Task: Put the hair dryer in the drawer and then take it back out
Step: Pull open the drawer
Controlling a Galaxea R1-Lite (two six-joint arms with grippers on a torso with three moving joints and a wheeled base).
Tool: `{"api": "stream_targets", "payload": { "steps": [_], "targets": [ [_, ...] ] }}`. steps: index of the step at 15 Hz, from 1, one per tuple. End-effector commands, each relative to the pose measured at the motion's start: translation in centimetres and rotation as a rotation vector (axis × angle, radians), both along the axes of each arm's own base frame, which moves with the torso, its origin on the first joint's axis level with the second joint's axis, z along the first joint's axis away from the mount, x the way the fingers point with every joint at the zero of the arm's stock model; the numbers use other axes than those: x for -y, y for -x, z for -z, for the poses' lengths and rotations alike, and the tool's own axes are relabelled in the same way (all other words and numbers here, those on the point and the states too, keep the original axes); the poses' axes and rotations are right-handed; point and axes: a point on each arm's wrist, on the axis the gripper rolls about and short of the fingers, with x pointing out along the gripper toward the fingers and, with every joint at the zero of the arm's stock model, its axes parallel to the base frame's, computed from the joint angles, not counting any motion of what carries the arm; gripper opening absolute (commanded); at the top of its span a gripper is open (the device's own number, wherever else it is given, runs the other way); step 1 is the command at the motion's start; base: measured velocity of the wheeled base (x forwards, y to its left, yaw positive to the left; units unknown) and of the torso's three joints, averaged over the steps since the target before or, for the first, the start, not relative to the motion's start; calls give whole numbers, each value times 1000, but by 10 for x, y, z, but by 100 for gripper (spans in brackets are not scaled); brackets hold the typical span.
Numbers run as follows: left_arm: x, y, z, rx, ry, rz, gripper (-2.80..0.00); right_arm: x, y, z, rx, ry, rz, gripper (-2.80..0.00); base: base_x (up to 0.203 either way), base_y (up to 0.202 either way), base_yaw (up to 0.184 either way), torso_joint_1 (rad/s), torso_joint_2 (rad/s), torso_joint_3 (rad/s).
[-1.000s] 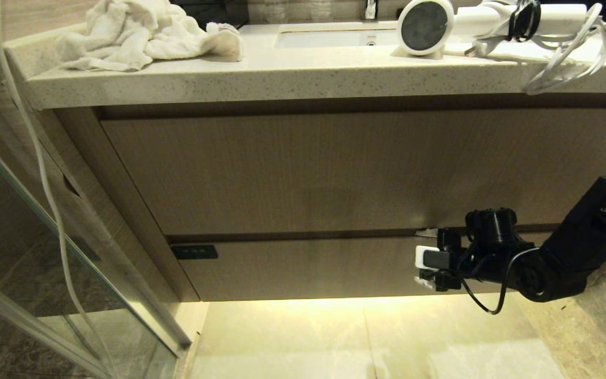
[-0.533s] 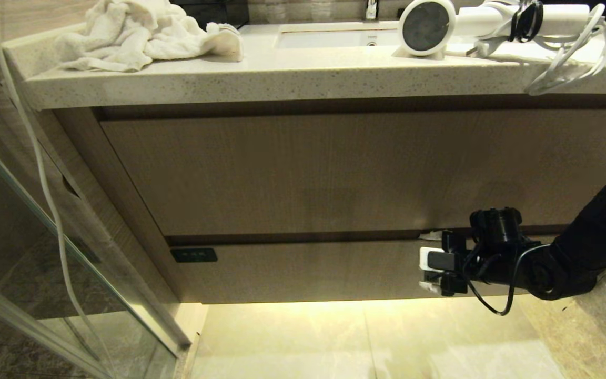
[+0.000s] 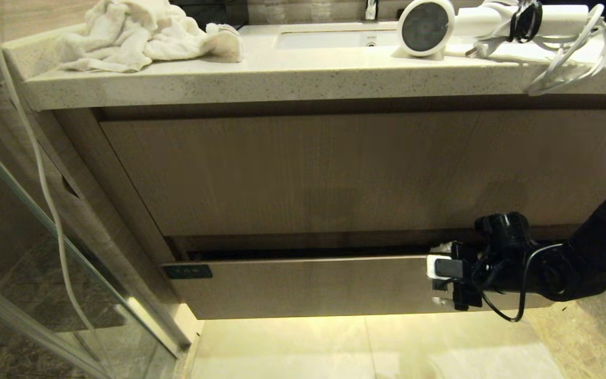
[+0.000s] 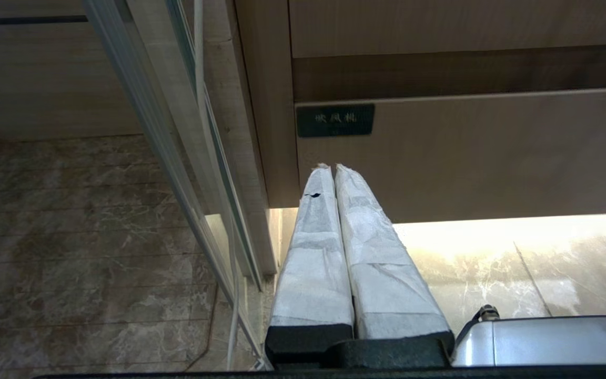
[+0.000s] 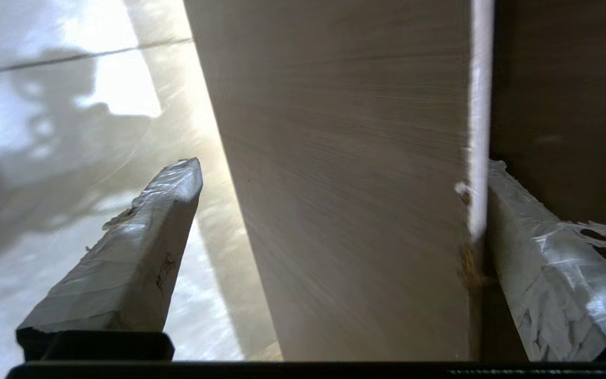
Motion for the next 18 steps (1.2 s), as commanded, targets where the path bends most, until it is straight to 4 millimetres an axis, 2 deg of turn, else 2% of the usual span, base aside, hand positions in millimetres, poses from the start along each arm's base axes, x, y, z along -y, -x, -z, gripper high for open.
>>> {"api": "stream_targets", "payload": {
  "steps": [1,7,10,13,18],
  "targets": [
    [0,0,0,-3,0,0,-280,-1,-1,-5,27,-2,-11,0,0,0,0,0,0,0],
    [0,0,0,-2,0,0,-280,-1,4,-19,44,-8,11,0,0,0,0,0,0,0],
    [0,0,0,-2,0,0,-280,2,22,-31,-19,-8,9,0,0,0,0,0,0,0],
    [0,0,0,-3,0,0,-280,5,49,-44,-103,-2,10,0,0,0,0,0,0,0],
    [0,0,0,-2,0,0,-280,17,73,-60,-160,0,48,0,0,0,0,0,0,0]
  ]
}}
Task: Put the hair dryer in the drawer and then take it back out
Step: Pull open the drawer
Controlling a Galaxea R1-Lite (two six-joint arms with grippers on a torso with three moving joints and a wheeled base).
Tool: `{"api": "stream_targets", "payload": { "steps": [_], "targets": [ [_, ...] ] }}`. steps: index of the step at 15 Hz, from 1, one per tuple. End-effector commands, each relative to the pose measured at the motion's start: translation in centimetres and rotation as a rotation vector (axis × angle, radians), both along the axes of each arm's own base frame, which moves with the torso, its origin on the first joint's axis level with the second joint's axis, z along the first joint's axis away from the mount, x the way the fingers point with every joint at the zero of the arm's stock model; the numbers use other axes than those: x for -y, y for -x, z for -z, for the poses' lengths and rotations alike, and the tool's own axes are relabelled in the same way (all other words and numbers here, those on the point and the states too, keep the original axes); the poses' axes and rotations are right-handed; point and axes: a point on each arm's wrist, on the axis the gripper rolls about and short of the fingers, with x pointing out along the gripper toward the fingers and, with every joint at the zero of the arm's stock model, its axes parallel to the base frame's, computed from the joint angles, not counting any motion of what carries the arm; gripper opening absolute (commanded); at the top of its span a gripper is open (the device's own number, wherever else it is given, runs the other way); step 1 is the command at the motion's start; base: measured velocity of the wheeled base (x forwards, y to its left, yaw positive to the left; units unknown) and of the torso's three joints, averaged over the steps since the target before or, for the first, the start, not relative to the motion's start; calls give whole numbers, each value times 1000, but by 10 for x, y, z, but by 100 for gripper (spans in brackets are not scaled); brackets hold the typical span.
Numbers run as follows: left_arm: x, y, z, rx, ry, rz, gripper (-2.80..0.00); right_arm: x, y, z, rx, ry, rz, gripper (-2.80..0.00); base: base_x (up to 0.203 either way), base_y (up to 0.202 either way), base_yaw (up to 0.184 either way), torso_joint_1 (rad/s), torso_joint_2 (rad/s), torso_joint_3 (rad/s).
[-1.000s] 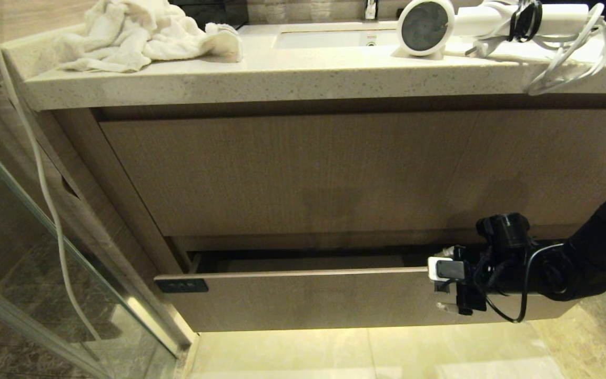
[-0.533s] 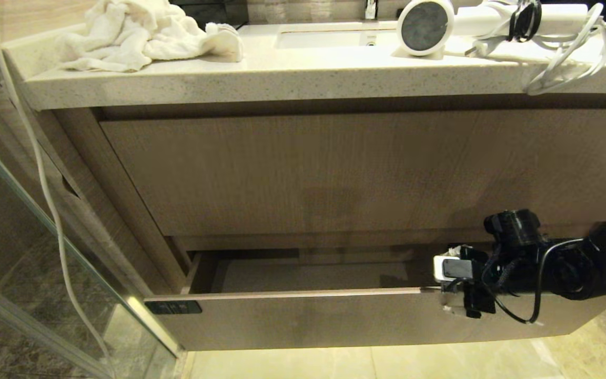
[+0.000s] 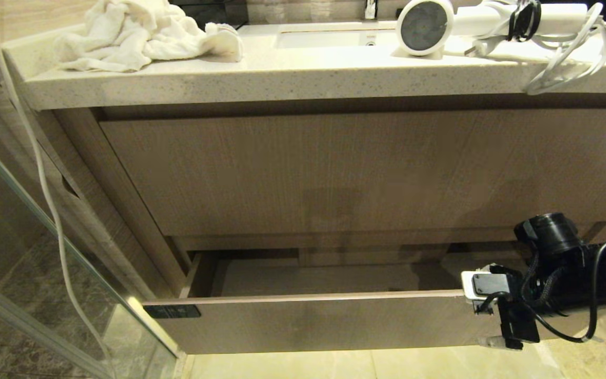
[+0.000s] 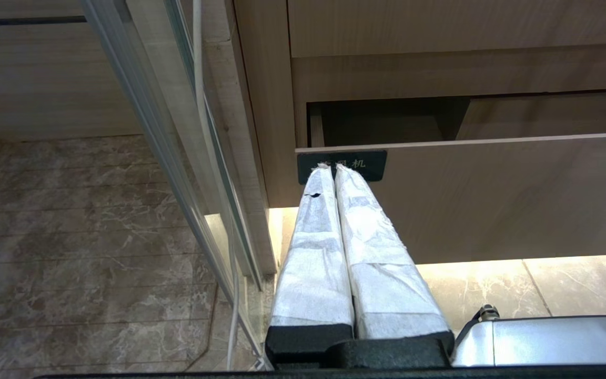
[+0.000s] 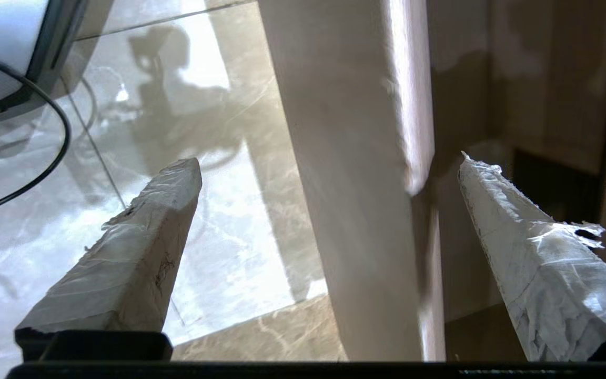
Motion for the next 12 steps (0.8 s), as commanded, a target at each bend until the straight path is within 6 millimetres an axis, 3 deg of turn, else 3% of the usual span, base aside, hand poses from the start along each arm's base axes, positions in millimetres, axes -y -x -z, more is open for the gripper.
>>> {"api": "stream_targets", "payload": {
  "steps": [1,5,12],
  "targets": [
    [0,0,0,-2,0,0,-280,7,6,-14,44,-10,33,0,0,0,0,0,0,0],
    [0,0,0,-1,0,0,-280,10,21,-41,72,-178,274,0,0,0,0,0,0,0],
    [0,0,0,-2,0,0,-280,25,86,-67,145,-335,520,0,0,0,0,0,0,0]
  ]
}}
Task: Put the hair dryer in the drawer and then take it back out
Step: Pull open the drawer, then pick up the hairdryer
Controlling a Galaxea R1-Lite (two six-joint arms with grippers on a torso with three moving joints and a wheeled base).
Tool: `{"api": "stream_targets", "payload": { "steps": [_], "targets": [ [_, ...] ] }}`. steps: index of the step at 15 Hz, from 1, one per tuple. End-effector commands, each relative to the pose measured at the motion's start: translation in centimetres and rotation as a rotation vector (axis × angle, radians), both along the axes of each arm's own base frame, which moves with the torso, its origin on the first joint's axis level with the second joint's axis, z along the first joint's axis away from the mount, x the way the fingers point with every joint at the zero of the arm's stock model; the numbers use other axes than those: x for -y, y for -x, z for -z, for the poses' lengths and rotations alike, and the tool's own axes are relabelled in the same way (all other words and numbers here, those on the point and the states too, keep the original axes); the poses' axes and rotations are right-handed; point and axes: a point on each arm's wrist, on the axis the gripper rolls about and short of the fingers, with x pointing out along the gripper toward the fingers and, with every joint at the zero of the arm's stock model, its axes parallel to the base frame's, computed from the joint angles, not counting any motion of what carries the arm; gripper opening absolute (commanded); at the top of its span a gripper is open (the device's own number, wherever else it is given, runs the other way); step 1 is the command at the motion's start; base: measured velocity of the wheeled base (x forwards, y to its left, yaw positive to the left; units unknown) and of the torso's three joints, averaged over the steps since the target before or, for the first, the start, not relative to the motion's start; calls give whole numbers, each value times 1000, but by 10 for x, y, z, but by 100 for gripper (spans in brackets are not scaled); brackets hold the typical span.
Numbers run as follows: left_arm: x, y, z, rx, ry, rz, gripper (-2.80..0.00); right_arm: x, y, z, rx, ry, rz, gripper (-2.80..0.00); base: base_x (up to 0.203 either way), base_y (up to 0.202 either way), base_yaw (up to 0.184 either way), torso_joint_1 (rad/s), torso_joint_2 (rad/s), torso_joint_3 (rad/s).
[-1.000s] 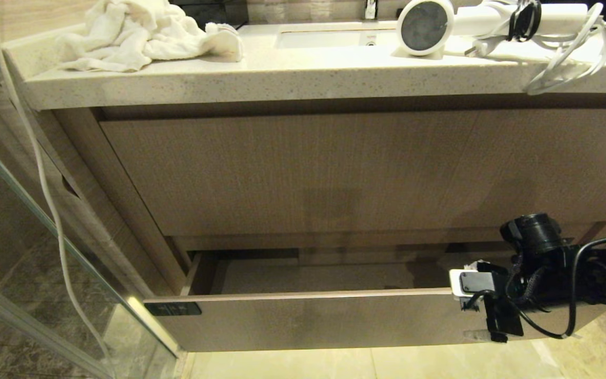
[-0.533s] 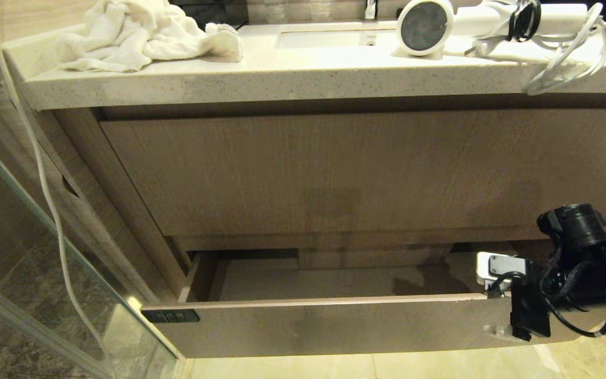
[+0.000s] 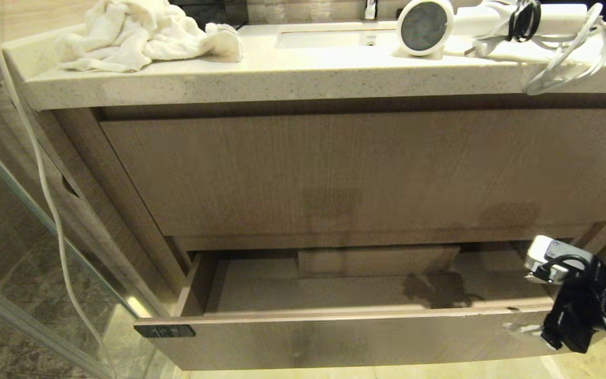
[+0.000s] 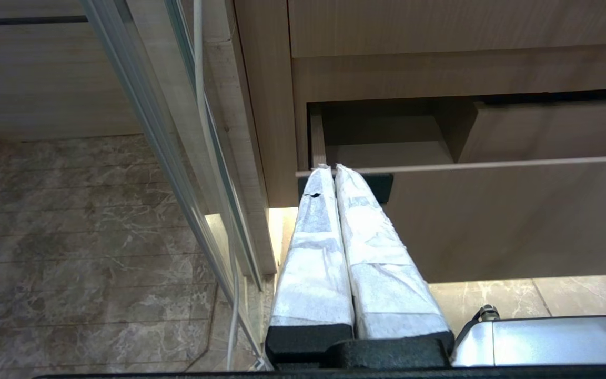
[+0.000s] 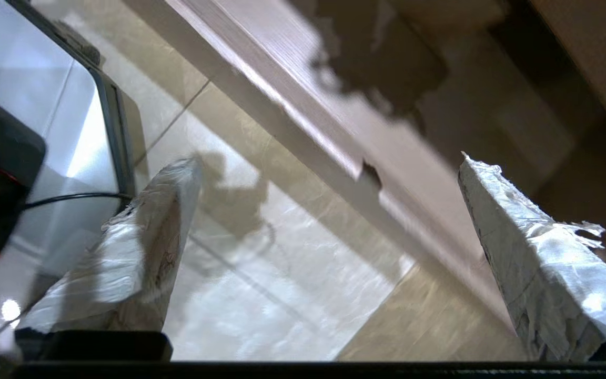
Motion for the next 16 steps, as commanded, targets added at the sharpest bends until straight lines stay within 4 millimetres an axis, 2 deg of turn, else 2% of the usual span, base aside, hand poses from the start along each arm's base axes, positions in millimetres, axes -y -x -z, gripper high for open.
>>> {"api": "stream_targets", "payload": {
  "steps": [1,3,5,7,10,16],
  "targets": [
    [0,0,0,-3,0,0,-280,8,29,-15,79,-10,65,0,0,0,0,0,0,0],
    [0,0,0,-1,0,0,-280,23,50,-15,82,-20,196,0,0,0,0,0,0,0],
    [0,0,0,-3,0,0,-280,34,61,-22,122,-28,311,0,0,0,0,0,0,0],
    [0,0,0,-3,0,0,-280,34,73,-30,163,-60,372,0,0,0,0,0,0,0],
    [0,0,0,-2,0,0,-280,31,90,-32,181,-63,402,0,0,0,0,0,0,0],
    [0,0,0,-2,0,0,-280,27,106,-29,210,-65,470,0,0,0,0,0,0,0]
  ]
}}
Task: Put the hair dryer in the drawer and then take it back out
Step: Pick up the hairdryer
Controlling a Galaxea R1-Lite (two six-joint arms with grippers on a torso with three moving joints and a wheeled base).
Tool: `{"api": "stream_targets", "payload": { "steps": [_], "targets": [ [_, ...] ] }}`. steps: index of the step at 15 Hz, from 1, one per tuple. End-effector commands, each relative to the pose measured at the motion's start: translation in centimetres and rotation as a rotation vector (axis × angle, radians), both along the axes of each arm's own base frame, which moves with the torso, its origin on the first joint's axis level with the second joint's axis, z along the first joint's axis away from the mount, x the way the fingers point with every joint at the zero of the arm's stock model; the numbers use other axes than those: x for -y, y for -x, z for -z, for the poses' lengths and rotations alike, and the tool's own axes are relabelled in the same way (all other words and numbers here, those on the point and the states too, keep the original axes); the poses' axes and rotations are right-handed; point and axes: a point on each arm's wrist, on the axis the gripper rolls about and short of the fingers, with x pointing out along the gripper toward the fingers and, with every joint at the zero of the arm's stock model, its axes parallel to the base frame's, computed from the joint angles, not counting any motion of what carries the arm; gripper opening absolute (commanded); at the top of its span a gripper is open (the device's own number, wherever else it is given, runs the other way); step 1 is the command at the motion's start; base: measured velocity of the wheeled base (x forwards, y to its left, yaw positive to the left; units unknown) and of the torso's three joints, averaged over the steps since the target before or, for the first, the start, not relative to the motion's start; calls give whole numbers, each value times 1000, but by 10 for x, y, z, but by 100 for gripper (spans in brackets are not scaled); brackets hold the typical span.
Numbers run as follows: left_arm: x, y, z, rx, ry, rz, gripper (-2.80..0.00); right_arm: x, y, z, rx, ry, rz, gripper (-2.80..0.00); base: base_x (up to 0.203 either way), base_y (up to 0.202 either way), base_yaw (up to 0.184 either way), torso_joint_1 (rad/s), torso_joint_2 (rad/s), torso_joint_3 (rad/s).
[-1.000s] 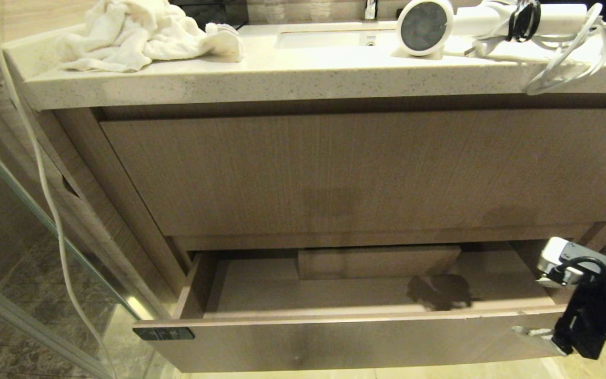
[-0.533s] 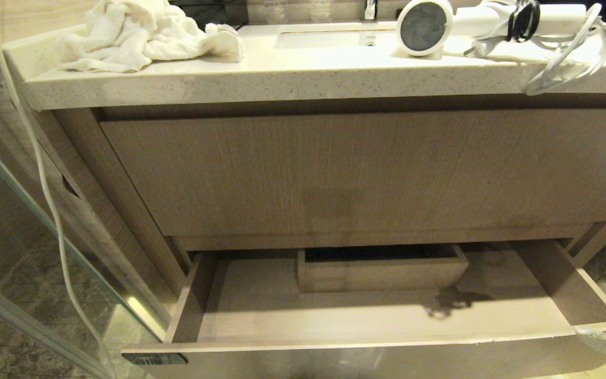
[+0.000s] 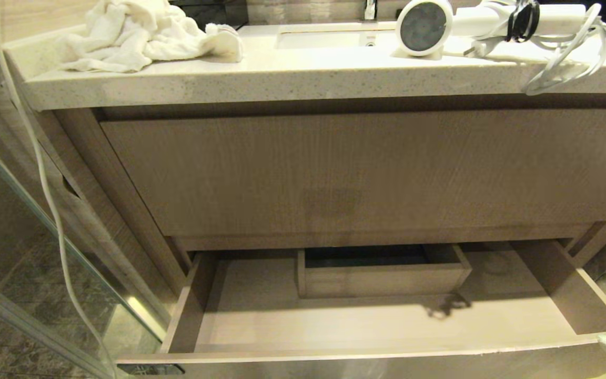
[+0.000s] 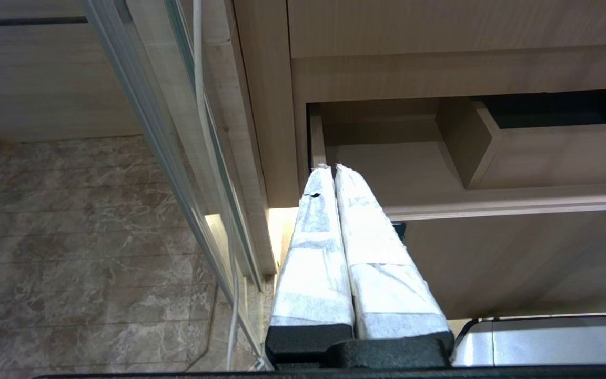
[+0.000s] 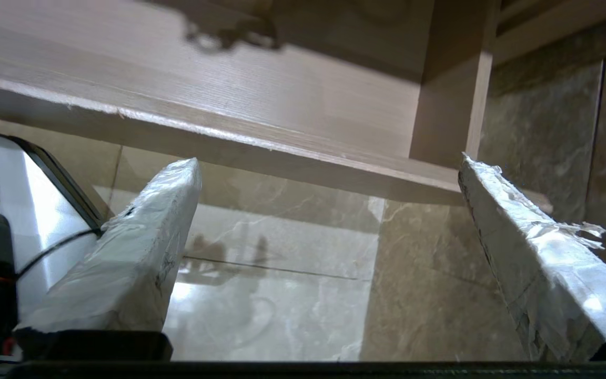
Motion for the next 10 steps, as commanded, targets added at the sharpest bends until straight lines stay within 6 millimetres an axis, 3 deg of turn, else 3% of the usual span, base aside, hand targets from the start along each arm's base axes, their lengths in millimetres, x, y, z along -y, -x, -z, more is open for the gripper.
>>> {"api": "stream_targets", "payload": {
  "steps": [1,10],
  "targets": [
    [0,0,0,-3,0,0,-280,-3,8,2,21,-8,9,0,0,0,0,0,0,0],
    [0,0,0,-3,0,0,-280,-9,31,5,86,-2,140,0,0,0,0,0,0,0]
  ]
}}
